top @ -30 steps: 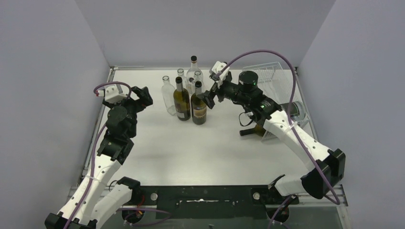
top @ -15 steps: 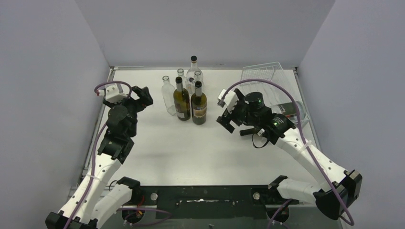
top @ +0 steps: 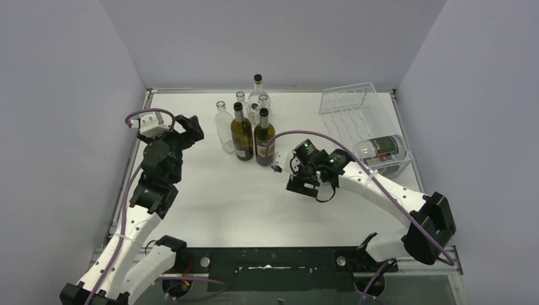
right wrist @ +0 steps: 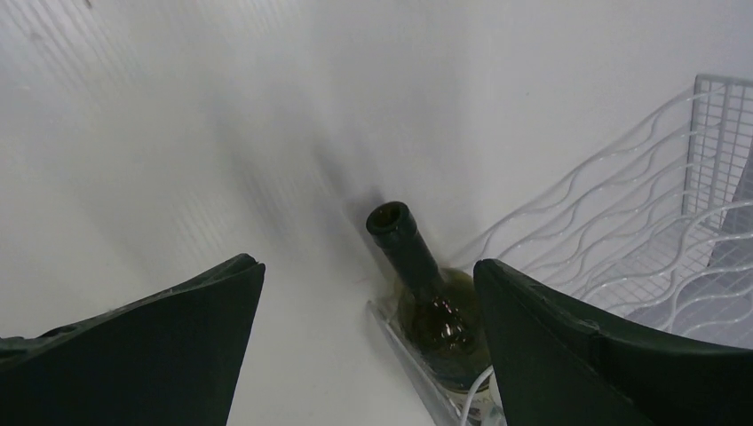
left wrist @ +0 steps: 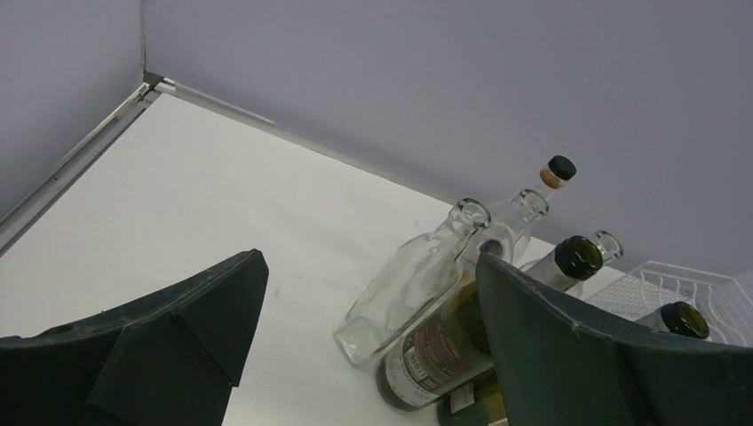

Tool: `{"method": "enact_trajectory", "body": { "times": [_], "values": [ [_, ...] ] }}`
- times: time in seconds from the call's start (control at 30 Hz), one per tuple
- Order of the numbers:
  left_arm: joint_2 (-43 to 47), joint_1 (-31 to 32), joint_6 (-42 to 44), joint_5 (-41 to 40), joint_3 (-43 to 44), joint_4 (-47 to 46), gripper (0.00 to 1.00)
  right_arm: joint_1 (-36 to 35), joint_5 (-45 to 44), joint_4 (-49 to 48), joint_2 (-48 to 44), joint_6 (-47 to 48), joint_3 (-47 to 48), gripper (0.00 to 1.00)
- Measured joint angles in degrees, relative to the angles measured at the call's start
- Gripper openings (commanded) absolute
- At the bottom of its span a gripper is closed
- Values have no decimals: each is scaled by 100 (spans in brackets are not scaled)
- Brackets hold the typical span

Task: Take the wine bottle off the wine rack

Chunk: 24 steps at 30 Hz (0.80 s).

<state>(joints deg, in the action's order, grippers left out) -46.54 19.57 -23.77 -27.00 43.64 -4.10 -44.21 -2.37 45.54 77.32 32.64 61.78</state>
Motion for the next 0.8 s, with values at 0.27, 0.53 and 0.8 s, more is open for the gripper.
{"method": "enact_trajectory", "body": {
  "times": [0.27,0.53,0.8],
  "values": [
    [90,39,2,-33,0,0,89,131,-531,291,815,433,9,90],
    [101,59,2,-61,0,0,89,485,-903,229,1462,688,-26,90],
    [122,59,2,-68,0,0,89,557,-1283,-205,1784,931,-330,90]
  ]
}}
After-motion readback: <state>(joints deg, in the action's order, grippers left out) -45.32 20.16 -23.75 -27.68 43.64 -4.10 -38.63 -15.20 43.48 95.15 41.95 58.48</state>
